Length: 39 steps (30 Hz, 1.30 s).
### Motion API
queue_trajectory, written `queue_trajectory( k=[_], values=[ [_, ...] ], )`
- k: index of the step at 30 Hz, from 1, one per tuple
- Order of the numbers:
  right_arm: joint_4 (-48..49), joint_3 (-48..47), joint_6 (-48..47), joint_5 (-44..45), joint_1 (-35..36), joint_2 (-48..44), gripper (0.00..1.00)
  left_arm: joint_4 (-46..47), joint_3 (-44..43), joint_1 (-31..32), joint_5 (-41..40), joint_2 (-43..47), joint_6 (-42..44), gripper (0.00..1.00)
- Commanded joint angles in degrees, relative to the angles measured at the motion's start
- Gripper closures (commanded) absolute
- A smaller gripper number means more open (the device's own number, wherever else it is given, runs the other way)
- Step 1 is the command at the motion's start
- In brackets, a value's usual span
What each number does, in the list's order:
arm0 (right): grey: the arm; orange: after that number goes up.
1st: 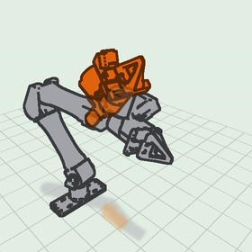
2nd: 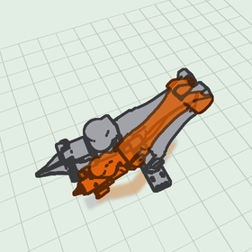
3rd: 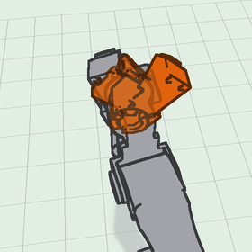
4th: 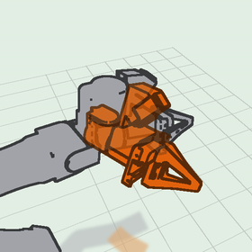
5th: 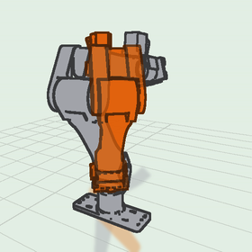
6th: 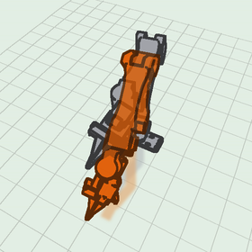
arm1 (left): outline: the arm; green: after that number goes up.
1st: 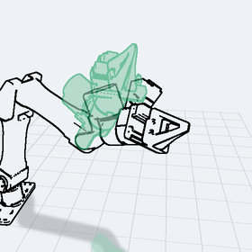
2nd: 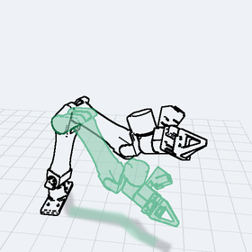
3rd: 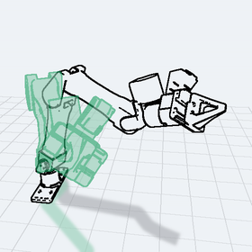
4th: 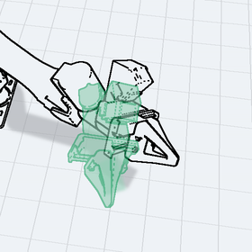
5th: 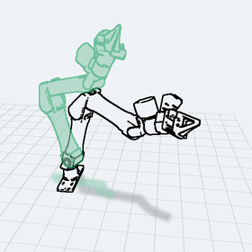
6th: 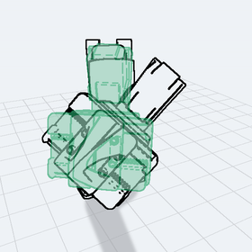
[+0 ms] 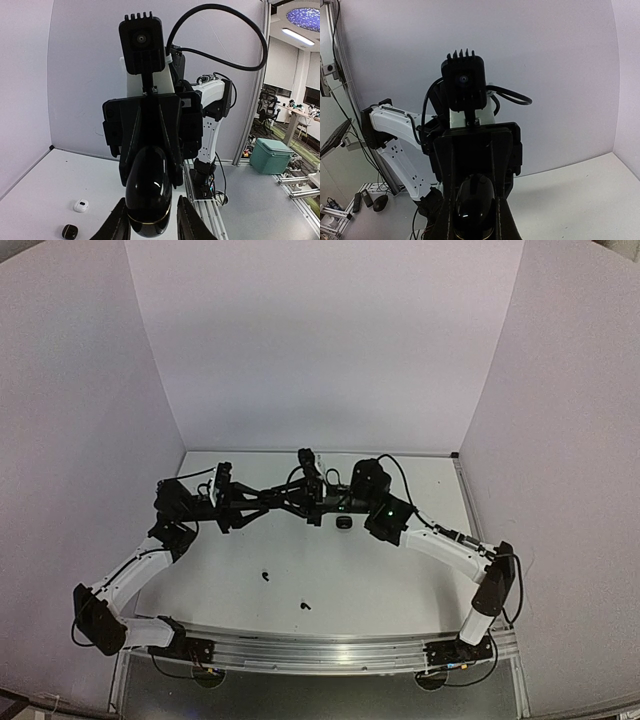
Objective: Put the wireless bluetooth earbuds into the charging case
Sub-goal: Pass from the right arm to the left
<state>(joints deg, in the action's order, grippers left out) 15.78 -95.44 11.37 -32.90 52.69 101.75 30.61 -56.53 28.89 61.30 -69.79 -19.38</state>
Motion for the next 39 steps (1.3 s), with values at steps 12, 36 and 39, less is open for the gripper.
queue_trajectory(
  k=[12,36,39],
  values=[
    [5.0,-1.3,1.6,-1.2,-0.2,0.4,1.00,3.0,0.0,-0.6,-0.2,1.5,-2.0,0.65],
    [8.5,-1.0,4.0,-1.7,-0.4,2.5,1.00,3.9,0.0,-0.8,-0.3,1.5,-2.0,0.74],
    [8.9,-1.2,3.8,-1.6,-0.4,2.6,1.00,3.8,0.2,-0.8,-0.4,1.5,-2.0,0.73]
  ],
)
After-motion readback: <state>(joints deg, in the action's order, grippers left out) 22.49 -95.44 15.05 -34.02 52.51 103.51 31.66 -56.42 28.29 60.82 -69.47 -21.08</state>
